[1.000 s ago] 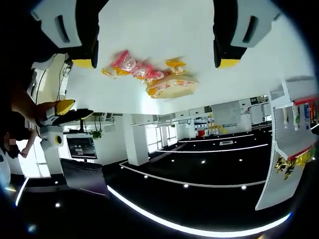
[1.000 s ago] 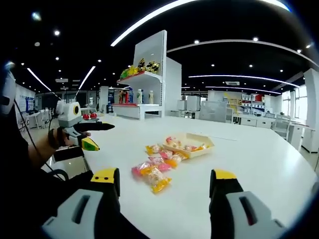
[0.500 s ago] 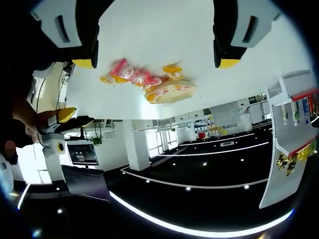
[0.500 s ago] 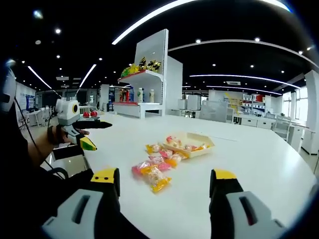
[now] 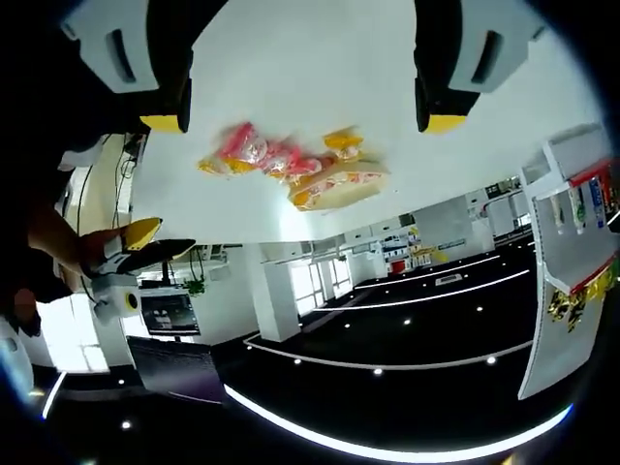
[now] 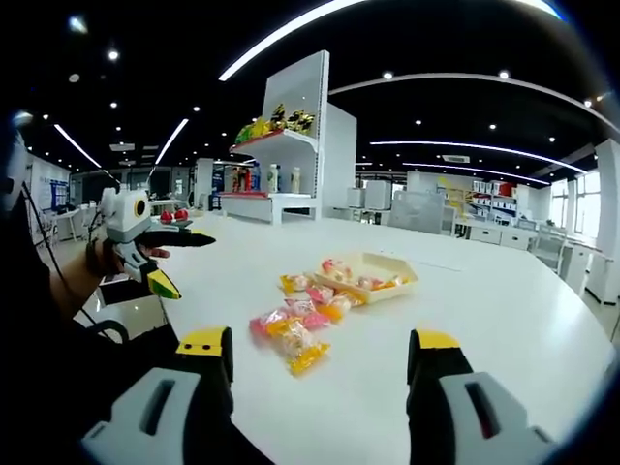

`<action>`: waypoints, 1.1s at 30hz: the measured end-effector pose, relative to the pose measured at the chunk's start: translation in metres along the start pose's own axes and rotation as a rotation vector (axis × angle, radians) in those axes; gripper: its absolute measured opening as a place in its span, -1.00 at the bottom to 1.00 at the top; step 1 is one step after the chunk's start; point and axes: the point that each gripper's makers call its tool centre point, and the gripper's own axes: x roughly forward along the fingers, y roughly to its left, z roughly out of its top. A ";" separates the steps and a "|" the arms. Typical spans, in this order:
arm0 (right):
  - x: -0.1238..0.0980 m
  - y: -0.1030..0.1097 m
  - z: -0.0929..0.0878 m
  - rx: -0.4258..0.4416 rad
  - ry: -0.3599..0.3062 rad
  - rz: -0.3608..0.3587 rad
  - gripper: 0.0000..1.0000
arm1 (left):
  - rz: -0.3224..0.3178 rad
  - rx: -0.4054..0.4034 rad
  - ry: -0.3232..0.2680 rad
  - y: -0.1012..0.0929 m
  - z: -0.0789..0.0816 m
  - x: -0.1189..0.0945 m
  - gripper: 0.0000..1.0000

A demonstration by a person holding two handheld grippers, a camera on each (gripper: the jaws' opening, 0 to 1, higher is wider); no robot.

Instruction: Pick up the marshmallows scattered on the table and place them into the bowl on the table

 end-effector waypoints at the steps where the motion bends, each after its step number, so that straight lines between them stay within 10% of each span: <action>1: 0.001 0.000 0.000 -0.001 0.002 0.002 0.40 | -0.002 -0.001 0.002 -0.001 0.000 0.000 0.91; 33: 0.068 0.005 -0.025 -0.047 0.102 0.099 0.45 | -0.028 0.004 -0.027 -0.007 0.018 -0.003 0.91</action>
